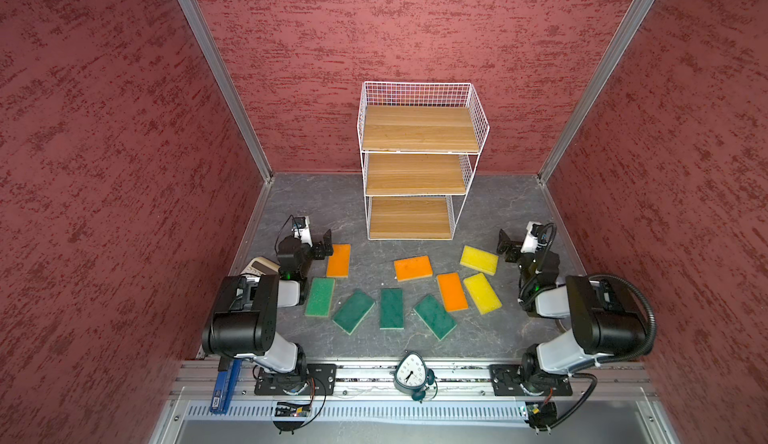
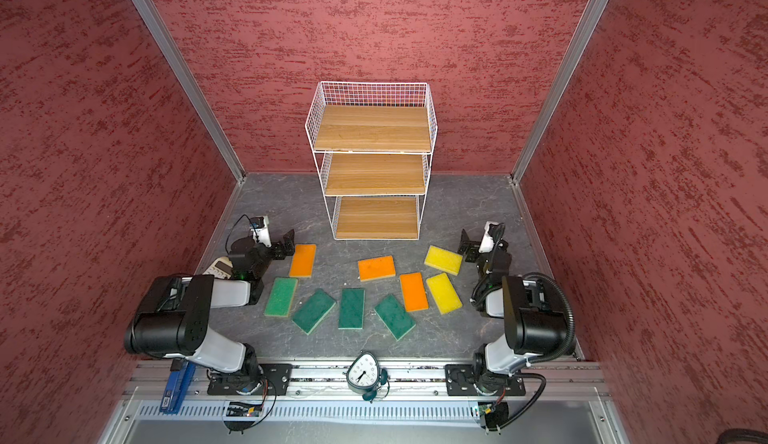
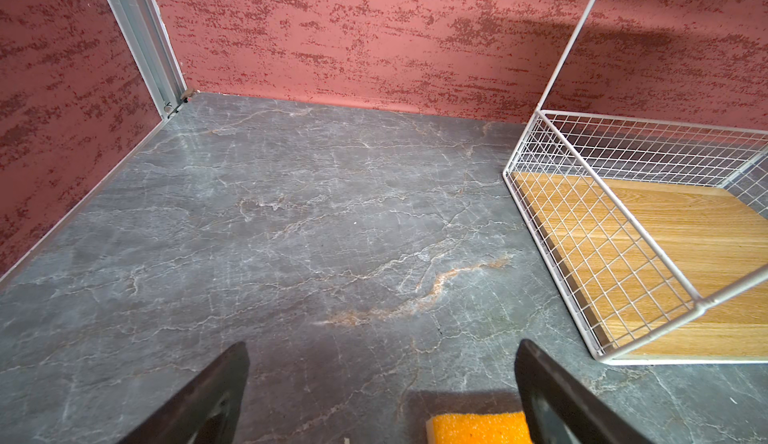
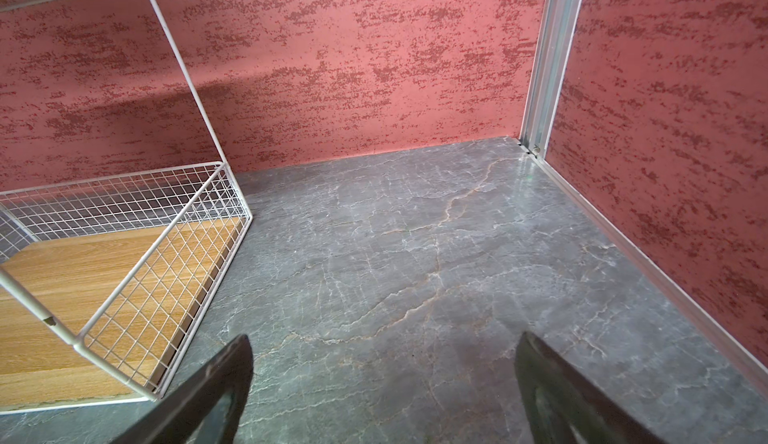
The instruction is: Place and organize the cleaning sponges onto the shelf
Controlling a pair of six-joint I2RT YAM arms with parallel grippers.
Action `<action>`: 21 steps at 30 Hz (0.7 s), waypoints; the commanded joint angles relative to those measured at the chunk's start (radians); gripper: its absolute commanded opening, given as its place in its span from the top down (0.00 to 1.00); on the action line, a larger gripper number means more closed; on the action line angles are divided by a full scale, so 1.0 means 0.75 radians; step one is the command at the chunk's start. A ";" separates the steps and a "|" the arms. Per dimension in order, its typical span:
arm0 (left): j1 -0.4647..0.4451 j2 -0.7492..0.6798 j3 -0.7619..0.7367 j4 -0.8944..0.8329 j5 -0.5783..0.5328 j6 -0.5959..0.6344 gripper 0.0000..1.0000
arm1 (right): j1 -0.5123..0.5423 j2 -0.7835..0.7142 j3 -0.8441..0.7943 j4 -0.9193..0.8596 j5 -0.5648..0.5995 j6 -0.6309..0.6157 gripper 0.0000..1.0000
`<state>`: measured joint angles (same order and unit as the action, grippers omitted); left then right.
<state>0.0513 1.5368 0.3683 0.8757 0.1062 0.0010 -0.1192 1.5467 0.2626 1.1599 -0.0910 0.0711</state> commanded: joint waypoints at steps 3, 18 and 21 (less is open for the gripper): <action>0.004 -0.003 0.019 0.013 0.011 0.006 0.01 | 0.008 0.005 0.020 0.012 -0.024 -0.025 0.01; -0.003 -0.031 0.020 -0.011 -0.071 -0.020 0.01 | 0.006 -0.002 -0.001 0.047 0.047 0.004 0.01; -0.006 -0.087 0.014 -0.049 -0.110 -0.026 0.01 | 0.007 -0.046 -0.003 0.013 0.096 0.018 0.01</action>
<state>0.0509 1.5185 0.3683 0.8608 0.0689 -0.0078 -0.1192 1.5444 0.2626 1.1591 -0.0677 0.0818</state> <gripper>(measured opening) 0.994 0.989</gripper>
